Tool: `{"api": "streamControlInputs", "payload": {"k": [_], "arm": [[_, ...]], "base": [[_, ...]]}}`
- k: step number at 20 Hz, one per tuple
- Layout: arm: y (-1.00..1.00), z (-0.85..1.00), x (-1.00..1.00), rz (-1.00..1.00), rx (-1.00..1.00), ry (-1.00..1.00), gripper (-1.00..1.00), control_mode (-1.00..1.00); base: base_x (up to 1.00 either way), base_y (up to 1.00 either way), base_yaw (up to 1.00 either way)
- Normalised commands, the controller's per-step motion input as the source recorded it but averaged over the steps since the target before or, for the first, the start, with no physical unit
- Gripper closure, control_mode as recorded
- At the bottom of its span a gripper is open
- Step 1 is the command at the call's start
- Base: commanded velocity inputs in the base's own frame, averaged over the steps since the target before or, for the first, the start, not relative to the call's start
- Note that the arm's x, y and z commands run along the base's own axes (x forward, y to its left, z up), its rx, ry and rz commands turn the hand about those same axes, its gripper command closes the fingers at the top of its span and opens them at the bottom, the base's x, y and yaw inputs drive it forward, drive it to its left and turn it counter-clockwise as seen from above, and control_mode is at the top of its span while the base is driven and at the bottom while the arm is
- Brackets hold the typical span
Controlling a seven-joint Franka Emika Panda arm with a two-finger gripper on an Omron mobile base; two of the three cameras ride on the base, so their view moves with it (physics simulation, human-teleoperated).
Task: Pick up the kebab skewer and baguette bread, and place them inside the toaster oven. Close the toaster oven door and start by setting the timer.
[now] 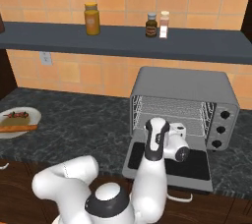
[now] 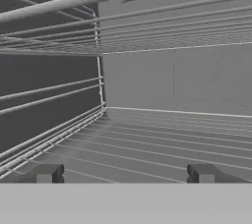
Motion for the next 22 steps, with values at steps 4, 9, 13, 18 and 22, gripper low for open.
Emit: {"api": "streamControlInputs", "payload": {"k": [4, 9, 13, 18, 22], "arm": [[-0.05, -0.41, 0.03, 0.00, 0.00, 0.01, -1.00, -1.00], [-0.04, -0.63, -0.17, 0.00, -0.01, 0.15, -1.00, -1.00], [-0.06, -0.40, -0.70, 0.00, 0.00, 0.28, -1.00, -1.00], [-0.03, -0.46, -0.98, 0.00, 0.00, 0.33, -1.00, -1.00], [0.00, -0.26, -1.00, 0.00, 0.00, 0.33, -1.00, -1.00]], "base": [[0.00, 0.00, 0.00], [0.00, 0.00, 0.00], [0.00, 0.00, 0.00], [0.00, 0.00, 0.00], [0.00, 0.00, 0.00]]}}
